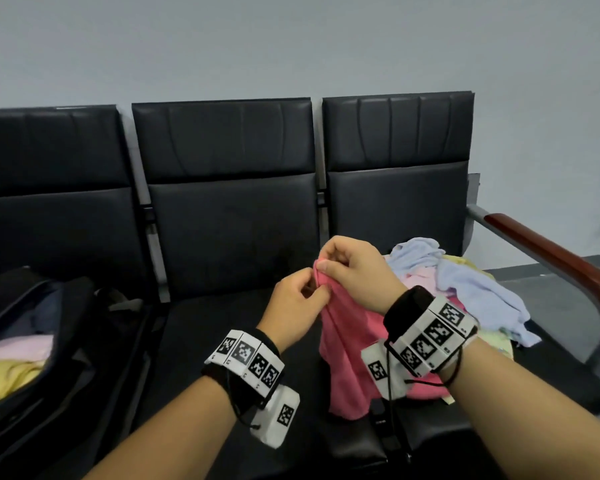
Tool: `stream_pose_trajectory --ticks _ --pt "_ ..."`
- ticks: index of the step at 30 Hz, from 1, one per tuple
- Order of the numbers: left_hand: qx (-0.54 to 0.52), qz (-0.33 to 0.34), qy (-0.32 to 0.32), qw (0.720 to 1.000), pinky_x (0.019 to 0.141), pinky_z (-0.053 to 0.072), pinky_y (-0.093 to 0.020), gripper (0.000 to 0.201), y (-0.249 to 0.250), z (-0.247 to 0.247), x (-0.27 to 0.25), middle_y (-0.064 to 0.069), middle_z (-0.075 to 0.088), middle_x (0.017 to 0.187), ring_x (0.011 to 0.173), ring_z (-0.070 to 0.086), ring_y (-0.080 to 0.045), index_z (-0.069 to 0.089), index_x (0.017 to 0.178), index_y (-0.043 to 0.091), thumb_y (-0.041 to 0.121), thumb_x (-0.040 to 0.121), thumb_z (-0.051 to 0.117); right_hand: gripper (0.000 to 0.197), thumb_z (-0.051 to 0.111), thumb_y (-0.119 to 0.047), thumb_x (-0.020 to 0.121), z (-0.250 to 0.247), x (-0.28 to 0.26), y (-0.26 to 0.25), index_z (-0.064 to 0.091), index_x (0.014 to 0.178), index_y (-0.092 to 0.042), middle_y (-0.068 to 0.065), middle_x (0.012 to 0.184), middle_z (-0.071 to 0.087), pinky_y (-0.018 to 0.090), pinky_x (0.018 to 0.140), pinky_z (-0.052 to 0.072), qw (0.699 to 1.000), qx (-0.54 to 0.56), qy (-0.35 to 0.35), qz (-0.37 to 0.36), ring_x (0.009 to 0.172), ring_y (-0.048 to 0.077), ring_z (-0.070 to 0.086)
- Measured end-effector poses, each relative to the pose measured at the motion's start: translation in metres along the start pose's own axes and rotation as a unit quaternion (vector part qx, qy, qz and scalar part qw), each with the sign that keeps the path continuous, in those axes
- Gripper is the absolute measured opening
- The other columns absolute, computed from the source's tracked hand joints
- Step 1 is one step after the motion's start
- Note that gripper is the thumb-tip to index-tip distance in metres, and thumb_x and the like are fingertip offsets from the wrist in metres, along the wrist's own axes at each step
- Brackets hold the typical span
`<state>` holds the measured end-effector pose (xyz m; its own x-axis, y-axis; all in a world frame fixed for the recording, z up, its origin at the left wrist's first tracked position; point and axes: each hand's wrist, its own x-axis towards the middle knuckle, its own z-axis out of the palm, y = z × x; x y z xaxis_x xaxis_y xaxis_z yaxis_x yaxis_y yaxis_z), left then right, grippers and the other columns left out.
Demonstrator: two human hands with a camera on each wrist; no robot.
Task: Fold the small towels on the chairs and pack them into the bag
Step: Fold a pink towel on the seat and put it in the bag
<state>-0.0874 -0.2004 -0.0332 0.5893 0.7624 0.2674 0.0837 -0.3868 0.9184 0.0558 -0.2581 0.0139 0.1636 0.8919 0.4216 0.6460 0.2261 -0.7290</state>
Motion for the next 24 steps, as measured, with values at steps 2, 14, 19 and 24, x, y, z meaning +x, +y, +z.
stream_pose_trajectory --ticks 2,14,19,24 --pt "0.028 0.005 0.005 1.000 0.063 0.050 -0.048 0.012 -0.004 -0.016 -0.007 -0.018 0.066 0.079 0.066 0.056 -0.016 0.064 0.081 0.007 0.018 0.085 0.059 0.011 0.067 -0.013 0.089 0.016 0.001 -0.010 0.064 0.081 -0.020 -0.007 0.075 0.071 0.020 0.071 0.048 1.000 0.000 -0.012 -0.008 0.070 0.002 0.064" --pt "0.209 -0.086 0.119 0.967 0.060 0.045 -0.035 0.013 -0.072 -0.156 -0.065 -0.006 0.058 0.059 0.057 0.049 -0.016 0.060 0.066 0.010 0.001 0.073 0.053 0.013 0.063 -0.009 0.092 0.105 0.030 -0.063 0.059 0.082 -0.016 -0.005 0.073 0.060 0.025 0.069 0.043 0.995 0.084 -0.004 -0.062 0.068 0.007 0.052" --pt "0.289 -0.163 0.156 0.930 0.064 0.042 -0.028 0.023 -0.102 -0.220 -0.095 0.001 0.063 0.064 0.069 0.061 -0.021 0.069 0.073 0.018 -0.001 0.076 0.056 0.013 0.062 -0.009 0.093 0.112 0.035 -0.043 0.060 0.082 -0.014 -0.006 0.070 0.058 0.026 0.068 0.041 0.995 0.092 0.046 -0.007 0.065 0.005 0.049" --pt "0.322 -0.170 0.160 0.918 0.066 0.037 -0.026 0.025 -0.115 -0.253 -0.104 0.001 0.064 0.073 0.074 0.060 -0.020 0.066 0.077 0.023 0.000 0.082 0.057 0.016 0.060 -0.007 0.094 0.108 0.034 -0.023 0.060 0.082 -0.017 -0.003 0.073 0.060 0.019 0.065 0.042 0.983 0.132 0.111 0.068 0.063 0.001 0.052"
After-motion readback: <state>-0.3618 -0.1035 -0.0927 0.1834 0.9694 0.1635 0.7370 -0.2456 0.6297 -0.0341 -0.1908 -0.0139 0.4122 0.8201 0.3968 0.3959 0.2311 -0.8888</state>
